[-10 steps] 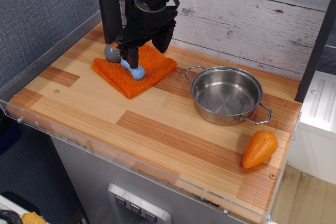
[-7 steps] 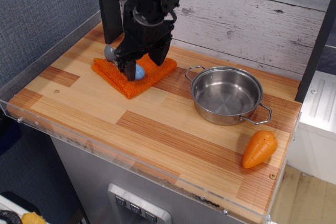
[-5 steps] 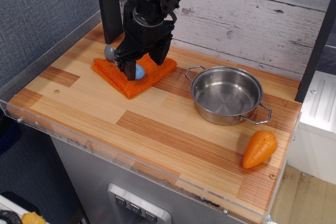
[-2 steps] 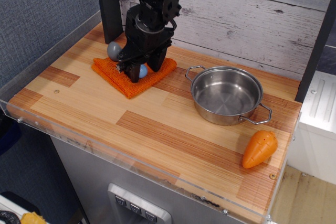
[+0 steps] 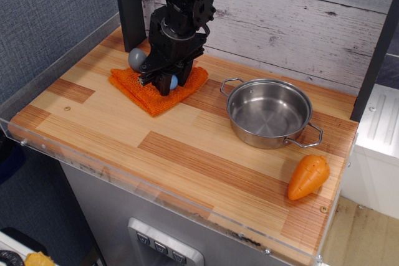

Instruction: Move the red cloth behind the pot with the peeler

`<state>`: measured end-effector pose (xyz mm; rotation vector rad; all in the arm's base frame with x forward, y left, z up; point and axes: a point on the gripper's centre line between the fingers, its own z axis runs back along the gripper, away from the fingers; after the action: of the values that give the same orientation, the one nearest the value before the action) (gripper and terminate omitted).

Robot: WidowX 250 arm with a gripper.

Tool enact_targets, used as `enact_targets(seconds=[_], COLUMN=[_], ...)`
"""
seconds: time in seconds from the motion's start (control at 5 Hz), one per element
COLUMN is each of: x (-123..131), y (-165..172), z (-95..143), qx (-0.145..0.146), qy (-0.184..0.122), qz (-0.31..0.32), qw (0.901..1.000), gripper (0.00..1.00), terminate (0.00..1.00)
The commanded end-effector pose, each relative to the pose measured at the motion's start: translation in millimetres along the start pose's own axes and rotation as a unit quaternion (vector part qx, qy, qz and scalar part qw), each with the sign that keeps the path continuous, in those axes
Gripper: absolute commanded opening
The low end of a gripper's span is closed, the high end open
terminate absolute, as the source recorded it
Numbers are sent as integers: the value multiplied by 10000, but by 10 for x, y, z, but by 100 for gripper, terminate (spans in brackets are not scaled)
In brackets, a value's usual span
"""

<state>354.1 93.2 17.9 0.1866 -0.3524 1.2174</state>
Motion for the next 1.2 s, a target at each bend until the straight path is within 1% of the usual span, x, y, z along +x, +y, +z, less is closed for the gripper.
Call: enact_targets(seconds=[0.0,0.2,0.4,0.6,0.8,1.0], x=[163,217,207,105,-106,-374], y=[-15,0,26,35,76,148], z=[304,461,624,726,830,898], qx=[-311,-439,-576,-688,-904,-987], qy=[-156,-230,-298,-303,-251,-171], qz=[185,227,212,84,-145,-413], qw=[9992,9985,9977,9971,9955,9941], gripper=[0,0,0,0,0,0], terminate=[0,0,0,0,0,0])
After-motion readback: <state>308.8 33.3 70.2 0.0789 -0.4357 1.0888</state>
